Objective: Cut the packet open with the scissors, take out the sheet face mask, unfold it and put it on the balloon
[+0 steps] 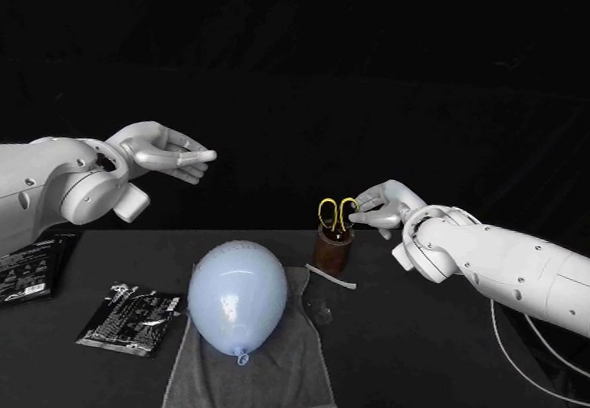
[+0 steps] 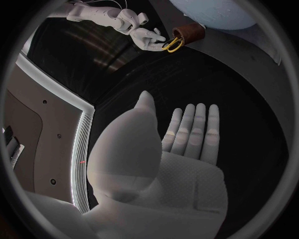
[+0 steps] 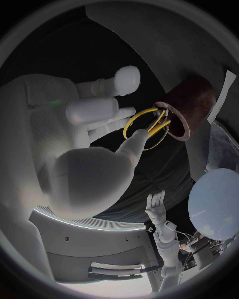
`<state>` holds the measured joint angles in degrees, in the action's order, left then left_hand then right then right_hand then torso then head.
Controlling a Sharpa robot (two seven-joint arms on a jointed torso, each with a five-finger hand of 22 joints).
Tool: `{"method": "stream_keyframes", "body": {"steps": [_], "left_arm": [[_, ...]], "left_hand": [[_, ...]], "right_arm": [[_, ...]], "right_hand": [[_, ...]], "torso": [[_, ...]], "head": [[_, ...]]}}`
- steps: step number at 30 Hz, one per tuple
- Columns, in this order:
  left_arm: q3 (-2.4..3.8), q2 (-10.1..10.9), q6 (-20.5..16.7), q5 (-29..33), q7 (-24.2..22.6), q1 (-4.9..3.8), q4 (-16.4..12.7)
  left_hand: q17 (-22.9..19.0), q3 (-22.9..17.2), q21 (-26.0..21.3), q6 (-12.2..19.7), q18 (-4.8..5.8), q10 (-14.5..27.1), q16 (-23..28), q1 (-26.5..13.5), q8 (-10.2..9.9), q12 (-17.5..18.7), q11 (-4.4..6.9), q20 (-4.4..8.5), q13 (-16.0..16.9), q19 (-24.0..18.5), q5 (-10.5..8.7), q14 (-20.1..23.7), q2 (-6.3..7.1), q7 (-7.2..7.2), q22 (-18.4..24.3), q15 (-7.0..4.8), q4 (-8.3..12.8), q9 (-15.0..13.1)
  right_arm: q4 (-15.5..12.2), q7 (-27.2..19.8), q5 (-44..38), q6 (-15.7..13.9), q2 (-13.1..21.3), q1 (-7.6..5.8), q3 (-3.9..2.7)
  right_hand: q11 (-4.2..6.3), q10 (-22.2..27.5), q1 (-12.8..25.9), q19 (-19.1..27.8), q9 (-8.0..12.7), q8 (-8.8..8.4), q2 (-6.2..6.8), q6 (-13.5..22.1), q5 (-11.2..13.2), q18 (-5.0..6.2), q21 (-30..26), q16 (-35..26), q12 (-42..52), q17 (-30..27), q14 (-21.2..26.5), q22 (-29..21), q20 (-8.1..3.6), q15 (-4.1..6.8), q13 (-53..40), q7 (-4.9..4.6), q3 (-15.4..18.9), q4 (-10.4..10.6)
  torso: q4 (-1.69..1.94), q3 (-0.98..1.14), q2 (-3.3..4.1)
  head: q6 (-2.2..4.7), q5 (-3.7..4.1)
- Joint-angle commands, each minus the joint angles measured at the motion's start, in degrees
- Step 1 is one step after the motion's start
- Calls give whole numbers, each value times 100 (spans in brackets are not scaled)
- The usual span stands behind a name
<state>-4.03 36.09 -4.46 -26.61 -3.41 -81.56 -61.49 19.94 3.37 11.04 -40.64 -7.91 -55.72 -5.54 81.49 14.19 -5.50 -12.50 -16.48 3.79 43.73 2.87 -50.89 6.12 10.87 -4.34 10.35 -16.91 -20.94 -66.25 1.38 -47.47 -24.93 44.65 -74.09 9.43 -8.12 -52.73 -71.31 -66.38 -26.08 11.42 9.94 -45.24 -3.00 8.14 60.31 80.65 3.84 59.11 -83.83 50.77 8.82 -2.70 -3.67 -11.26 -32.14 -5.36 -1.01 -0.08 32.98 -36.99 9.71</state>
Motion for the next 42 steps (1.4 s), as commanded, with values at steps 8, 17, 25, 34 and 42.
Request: {"method": "stream_keyframes", "body": {"steps": [8,17,25,34,42], "left_arm": [[4,187,4,93,-373,23,-125],[-1,624,-120,98,-835,246,-494],[-26,1337,-176,123,-931,587,-1058],[-123,1967,-6,-603,-830,776,-1559],[-197,2210,-112,-1735,-745,1032,-1714]], "left_hand": [[-41,37,63,-150,-93,-181,-66,24,122,-88,145,-7,10,111,-7,-76,103,152,-6,-91,4,-16],[38,-98,355,-367,-268,-392,-360,497,189,-77,240,51,3,623,-9,-590,-2,-117,-105,-239,47,6],[386,-249,917,-705,-271,-854,-992,989,229,-131,496,440,24,1444,4,-1539,-82,-30,-340,-577,56,64],[1207,-83,1573,-987,-240,-1055,-2156,1001,164,-88,580,733,29,1750,-5,-1836,-21,-73,-708,-738,40,170],[1140,77,1171,-958,-86,-992,-1764,1025,75,-29,477,441,29,787,-8,-512,43,-47,-546,-486,36,233]], "right_arm": [[-405,-387,-105,-275,302,-5,-9],[-791,-946,-75,-869,660,-122,-27],[-1480,-1919,72,-1918,1037,-211,-31],[-2443,-2509,-333,-1926,1207,-204,-29],[-3036,-2037,-586,-1384,1119,-109,-11]], "right_hand": [[-199,983,62,566,284,-537,79,1068,19,222,-1186,-176,147,-535,352,-1191,156,-174,-38,404,1473,138],[-167,1187,-769,410,404,-597,-555,1392,19,249,-1513,-236,743,-930,548,-1464,135,-190,-112,137,3512,644],[-61,104,-1484,298,49,-89,-1208,-49,-9,245,-1485,-134,1518,-678,381,-1449,39,-85,-221,-167,3231,308],[347,-1230,-1469,-561,434,-162,-1265,-679,-76,-36,0,259,1943,430,-95,214,-255,248,-218,151,2676,39],[554,-1752,-959,-1039,607,-174,-965,-1145,-65,-231,872,457,3970,1075,-256,1279,-418,420,-2362,351,2145,44]], "torso": [[-4,0,-1],[14,-10,-11],[28,-19,-2],[73,-36,0],[103,-58,-12]], "head": [[6,-28],[-37,-169],[-191,-762],[-558,-1320],[-760,-1842]]}}
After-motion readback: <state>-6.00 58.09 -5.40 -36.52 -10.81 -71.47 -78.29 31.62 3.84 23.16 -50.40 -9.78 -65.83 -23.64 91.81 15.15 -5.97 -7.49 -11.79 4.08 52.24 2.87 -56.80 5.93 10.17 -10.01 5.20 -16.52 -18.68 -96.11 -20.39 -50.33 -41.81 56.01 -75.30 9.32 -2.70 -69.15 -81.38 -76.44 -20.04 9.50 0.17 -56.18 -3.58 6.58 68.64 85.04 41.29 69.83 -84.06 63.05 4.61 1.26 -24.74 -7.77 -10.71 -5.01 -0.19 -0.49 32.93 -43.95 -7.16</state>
